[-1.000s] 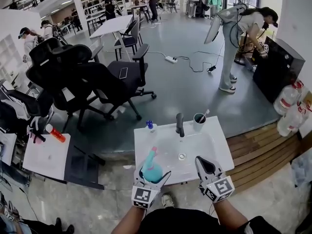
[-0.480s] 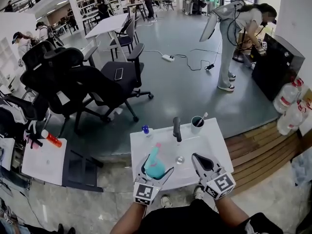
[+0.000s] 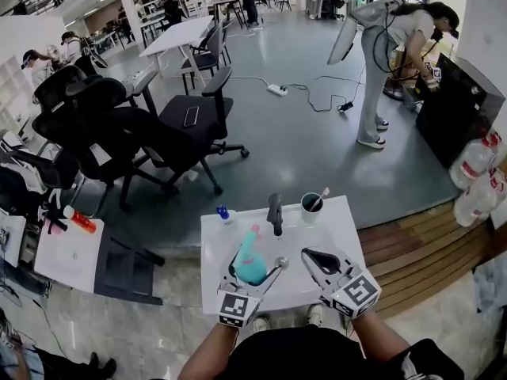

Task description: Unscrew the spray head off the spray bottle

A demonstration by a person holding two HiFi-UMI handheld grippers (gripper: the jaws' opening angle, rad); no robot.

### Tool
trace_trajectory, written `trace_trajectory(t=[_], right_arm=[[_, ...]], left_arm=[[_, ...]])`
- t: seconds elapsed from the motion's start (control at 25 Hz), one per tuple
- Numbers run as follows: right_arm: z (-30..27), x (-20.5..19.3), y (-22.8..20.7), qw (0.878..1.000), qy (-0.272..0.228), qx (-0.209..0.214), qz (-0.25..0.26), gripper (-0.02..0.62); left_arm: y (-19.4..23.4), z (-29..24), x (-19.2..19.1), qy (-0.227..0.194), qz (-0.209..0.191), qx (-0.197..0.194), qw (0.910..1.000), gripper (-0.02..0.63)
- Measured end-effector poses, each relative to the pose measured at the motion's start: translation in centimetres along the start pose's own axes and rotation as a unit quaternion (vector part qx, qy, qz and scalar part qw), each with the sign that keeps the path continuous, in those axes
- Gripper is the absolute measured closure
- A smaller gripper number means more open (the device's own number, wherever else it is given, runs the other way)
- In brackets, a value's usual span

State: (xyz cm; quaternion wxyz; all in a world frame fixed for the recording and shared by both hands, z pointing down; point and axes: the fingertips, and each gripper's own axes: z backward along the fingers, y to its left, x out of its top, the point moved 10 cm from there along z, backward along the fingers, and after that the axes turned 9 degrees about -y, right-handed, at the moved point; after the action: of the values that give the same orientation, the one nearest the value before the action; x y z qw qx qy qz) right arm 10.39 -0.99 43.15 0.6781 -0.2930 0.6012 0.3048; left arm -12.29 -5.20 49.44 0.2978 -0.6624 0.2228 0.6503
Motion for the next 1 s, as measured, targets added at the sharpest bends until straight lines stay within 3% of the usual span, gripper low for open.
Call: trace_trajectory(t=[0.24, 0.4, 0.56, 0.72, 0.88, 1.0], right_arm=[[-0.3, -0.1, -0.4, 0.998, -0.003, 0.055, -0.027, 0.587], [-1.1, 0.1, -0.2, 0.993, -0.007, 0.106, -0.050, 0.485], [-2.2, 0.8, 0.1, 0.989, -0.015, 0.136, -0.055, 0.458], [-3.4, 1.0, 0.1, 0.988, -0.009, 0.142, -0.065, 0.439], [-4.4, 0.6, -0.1, 0.988, -0.004, 0.125, -0.088, 0.423], [-4.8, 0.5, 0.0, 0.989, -0.009, 0.119, -0.085, 0.423]], left_arm=[[-1.5, -2.0, -0.7, 0.013, 0.000, -0.007, 0.9999, 0.135], [-2.3, -3.0, -1.2, 0.025, -0.002, -0.013, 0.9996, 0.135], [-3.2, -3.8, -1.6, 0.038, -0.014, -0.023, 0.9989, 0.135], [-3.6, -4.5, -2.1, 0.050, -0.028, -0.031, 0.9979, 0.135], [-4.0, -4.6, -4.6, 0.076, -0.016, -0.033, 0.9965, 0.135], [-4.3, -5.1, -4.0, 0.073, -0.031, -0.032, 0.9963, 0.135]])
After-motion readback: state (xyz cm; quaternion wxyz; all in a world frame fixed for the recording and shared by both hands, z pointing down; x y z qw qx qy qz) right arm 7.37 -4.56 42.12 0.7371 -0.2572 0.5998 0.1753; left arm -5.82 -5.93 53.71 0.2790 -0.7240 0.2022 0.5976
